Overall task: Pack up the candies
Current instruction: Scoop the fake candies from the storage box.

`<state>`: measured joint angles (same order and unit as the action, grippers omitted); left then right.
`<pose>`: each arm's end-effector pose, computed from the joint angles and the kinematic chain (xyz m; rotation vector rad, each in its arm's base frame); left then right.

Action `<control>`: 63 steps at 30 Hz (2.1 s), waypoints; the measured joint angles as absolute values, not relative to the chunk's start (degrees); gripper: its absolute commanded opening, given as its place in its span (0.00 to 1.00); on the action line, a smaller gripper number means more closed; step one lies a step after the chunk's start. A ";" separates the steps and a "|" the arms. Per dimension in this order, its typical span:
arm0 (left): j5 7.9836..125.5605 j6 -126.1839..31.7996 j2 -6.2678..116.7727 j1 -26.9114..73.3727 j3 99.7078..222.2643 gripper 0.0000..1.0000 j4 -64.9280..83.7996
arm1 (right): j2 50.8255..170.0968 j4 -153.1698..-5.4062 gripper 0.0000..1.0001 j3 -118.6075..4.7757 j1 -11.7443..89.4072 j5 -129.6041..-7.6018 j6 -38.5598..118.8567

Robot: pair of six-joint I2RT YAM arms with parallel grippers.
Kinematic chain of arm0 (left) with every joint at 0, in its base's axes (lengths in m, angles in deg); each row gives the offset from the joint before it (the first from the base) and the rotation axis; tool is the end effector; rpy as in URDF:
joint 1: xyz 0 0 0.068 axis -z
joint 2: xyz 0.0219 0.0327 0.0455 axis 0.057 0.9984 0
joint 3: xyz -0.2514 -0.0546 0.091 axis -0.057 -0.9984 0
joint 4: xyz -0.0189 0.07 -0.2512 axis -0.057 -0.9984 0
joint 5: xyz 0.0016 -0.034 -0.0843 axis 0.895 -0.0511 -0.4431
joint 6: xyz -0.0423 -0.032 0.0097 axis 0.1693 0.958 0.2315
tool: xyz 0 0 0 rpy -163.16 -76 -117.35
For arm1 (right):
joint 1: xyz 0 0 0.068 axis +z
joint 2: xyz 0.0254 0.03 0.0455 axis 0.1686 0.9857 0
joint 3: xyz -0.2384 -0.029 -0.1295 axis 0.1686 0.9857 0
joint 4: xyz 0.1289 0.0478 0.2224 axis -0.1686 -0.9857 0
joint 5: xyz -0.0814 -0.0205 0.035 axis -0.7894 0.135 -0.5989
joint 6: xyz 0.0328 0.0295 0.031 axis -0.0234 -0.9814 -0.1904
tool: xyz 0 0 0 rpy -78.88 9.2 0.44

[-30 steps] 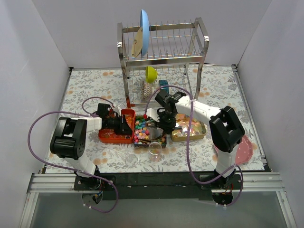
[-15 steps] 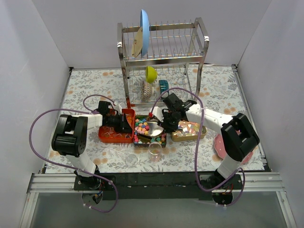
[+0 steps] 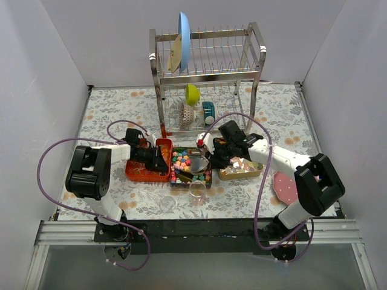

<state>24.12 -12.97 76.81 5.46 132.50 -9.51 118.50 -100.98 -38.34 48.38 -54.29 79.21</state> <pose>0.2720 -0.0697 0.1244 0.6448 -2.6311 1.3590 0.2398 0.2090 0.2113 -1.5731 1.9407 0.5280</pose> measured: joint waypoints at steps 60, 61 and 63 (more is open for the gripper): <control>19.29 -15.90 79.00 3.61 139.51 0.05 -12.85 | 127.73 -127.16 0.46 -55.85 46.94 -60.15 96.72; 19.24 -15.86 78.91 3.58 139.27 0.05 -12.66 | 128.12 -127.18 0.46 -55.85 46.94 -60.32 96.70; 19.20 -15.72 78.78 3.58 138.92 0.05 -12.48 | 128.95 -127.18 0.46 -55.80 46.94 -60.67 96.70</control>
